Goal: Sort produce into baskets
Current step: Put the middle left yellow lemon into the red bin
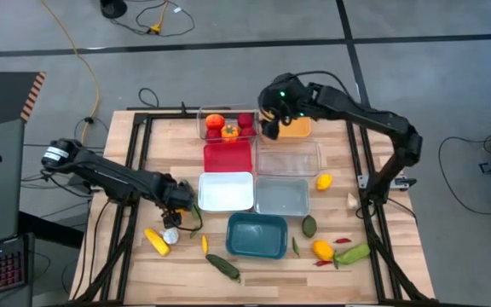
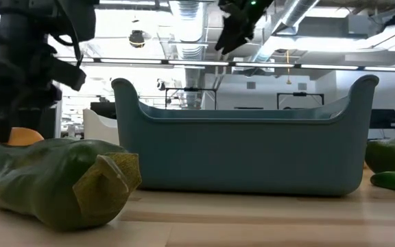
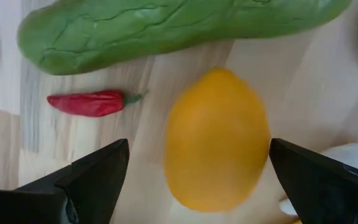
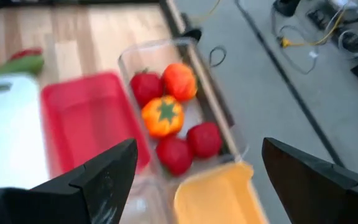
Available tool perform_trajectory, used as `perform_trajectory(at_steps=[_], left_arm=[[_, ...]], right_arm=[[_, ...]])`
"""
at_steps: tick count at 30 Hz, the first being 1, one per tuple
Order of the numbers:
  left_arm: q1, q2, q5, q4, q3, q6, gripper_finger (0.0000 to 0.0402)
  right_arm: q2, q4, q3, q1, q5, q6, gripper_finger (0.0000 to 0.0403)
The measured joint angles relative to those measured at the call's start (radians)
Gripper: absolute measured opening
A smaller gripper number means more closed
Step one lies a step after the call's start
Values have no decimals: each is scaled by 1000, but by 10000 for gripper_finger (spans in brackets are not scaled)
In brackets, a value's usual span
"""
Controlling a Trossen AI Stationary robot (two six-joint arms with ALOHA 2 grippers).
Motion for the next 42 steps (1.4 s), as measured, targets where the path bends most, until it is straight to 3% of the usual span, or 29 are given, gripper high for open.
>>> perform_trajectory(at_steps=[6,15,18,24,32,37,42], left_arm=[[-2,15,-4,64,-33,0,350],[-2,14,-4,66,-33,4,225],[-1,14,21,61,-29,9,201],[-1,14,73,0,59,36,221],[-1,14,83,-186,309,119,240],[-1,14,-31,-151,440,234,241],[28,14,-136,21,462,427,242]], right_arm=[[-131,-7,-139,39,-1,79,372],[-340,-7,-393,99,0,256,372],[-393,-6,-477,134,1,329,372],[-466,-6,-583,204,1,448,372],[-491,-7,-653,264,3,522,372],[-491,-4,-668,273,6,536,372],[-490,2,-668,275,8,536,372]])
